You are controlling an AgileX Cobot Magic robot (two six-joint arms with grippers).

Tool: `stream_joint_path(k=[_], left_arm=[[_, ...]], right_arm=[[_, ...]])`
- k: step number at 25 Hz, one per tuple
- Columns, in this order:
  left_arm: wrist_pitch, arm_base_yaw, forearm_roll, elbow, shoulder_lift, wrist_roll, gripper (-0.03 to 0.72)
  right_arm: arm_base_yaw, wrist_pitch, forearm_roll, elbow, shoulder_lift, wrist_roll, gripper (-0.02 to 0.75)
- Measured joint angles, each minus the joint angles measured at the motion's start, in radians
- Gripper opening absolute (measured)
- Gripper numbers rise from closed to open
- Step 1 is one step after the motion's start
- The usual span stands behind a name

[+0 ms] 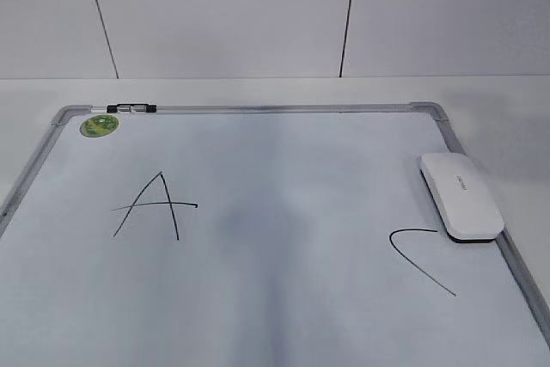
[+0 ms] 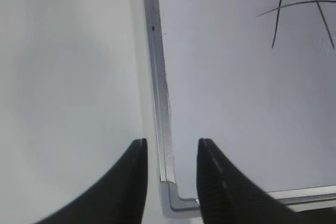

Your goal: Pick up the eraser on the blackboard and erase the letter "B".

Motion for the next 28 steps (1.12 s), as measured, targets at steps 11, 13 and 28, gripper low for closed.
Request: stream_joint_path(k=[11, 13, 28], left_arm=[[0.021, 0.000, -0.029, 0.166, -0.453, 0.005, 0.243], [0.024, 0.000, -0.029, 0.198, -0.508, 0.014, 0.243], [0.030, 0.000, -0.086, 0.490, -0.881, 0.035, 0.243]], right_arm=[[0.000, 0.014, -0.102, 0.141, -0.350, -0.047, 0.538], [0.000, 0.014, -0.112, 0.175, -0.410, -0.049, 0.537], [0.000, 0.022, -0.130, 0.480, -0.852, -0.080, 0.535]])
